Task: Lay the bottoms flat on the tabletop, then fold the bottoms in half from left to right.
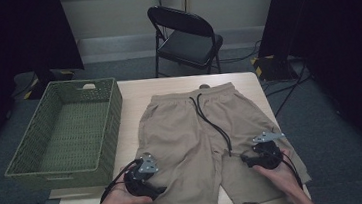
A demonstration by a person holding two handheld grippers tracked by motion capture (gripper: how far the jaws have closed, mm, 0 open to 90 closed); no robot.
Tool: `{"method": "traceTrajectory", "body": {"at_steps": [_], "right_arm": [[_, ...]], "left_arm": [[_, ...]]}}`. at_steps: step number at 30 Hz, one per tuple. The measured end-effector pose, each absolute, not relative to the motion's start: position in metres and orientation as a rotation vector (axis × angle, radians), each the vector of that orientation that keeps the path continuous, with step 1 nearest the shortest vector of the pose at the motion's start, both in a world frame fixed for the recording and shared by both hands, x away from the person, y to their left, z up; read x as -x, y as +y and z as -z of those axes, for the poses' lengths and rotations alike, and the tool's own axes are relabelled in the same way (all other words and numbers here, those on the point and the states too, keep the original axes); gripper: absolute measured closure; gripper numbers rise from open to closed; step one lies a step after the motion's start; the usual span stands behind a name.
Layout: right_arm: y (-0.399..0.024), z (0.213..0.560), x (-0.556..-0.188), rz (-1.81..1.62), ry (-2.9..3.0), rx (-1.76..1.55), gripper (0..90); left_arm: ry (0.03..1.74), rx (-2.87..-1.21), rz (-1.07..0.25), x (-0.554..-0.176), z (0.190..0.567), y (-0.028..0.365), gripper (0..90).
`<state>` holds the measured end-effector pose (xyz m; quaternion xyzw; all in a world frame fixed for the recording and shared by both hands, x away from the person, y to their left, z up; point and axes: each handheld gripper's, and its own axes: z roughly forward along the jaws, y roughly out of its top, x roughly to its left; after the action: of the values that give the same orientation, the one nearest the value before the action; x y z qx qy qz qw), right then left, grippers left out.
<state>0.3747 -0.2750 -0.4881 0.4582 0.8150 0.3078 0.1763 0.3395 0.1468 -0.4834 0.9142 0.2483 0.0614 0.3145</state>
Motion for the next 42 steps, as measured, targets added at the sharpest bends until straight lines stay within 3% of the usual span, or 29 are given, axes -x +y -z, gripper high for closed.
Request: {"method": "traceTrajectory", "body": {"at_steps": [5,10,28,36,42], "right_arm": [[-0.274,0.487,-0.375,-0.884,2.314,-1.306,33.2],[-0.272,0.476,-0.375,-0.976,2.266,-1.297,33.5],[-0.228,0.455,-0.36,-1.174,2.292,-1.166,38.8],[-0.179,0.449,-0.353,-1.217,2.387,-1.054,42.3],[-0.137,0.456,-0.351,-1.152,2.485,-0.931,43.1]], "left_arm": [[0.739,-2.232,-0.094,-0.353,0.473,0.157,31.6],[0.82,-2.145,-0.104,-0.365,0.468,0.165,32.3],[0.927,-2.077,-0.193,-0.374,0.46,0.187,39.3],[0.943,-2.038,-0.175,-0.379,0.456,0.184,49.9],[0.888,-2.102,-0.226,-0.389,0.452,0.162,49.5]]}}
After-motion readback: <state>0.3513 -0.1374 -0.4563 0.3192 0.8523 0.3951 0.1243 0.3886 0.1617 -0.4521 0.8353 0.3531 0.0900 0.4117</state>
